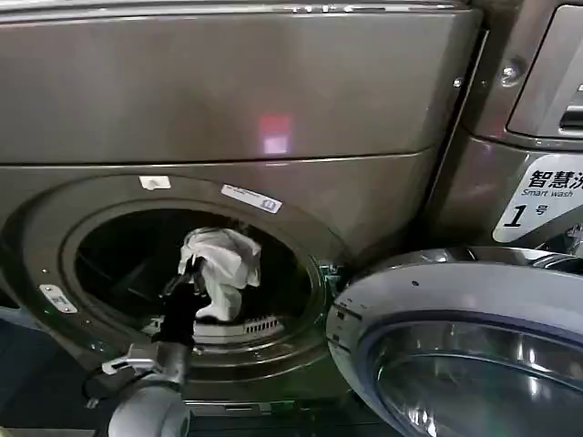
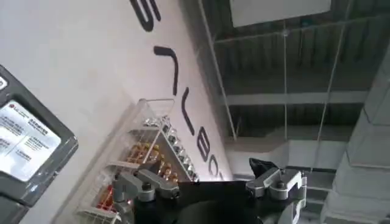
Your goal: Grasp the clothes from the dryer.
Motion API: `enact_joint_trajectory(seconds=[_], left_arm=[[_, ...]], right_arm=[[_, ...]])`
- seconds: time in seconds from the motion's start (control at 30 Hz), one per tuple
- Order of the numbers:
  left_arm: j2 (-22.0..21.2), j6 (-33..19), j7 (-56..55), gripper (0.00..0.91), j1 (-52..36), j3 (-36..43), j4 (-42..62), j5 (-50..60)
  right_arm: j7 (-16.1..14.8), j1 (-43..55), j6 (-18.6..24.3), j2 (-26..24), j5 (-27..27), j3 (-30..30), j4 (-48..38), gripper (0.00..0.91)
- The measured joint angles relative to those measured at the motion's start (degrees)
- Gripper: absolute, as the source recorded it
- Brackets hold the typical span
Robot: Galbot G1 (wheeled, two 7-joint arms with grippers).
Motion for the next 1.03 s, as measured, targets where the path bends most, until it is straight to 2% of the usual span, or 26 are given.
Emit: enact_joint_trajectory(seconds=[0.33, 1.03], left_arm=[[-0.61, 0.47, 0.21, 0.000, 0.90, 0.01, -0.51, 0.05], [-0.72, 0.81, 0.02, 0.000, 1.20, -0.06, -0.95, -0.09]], right_arm=[[0.75, 0.13, -0.18, -0.03, -0.93, -0.25, 0.08, 0.907], [-0.03, 0.20, -0.52, -0.07, -1.75, 0.12, 0.38, 0.907]])
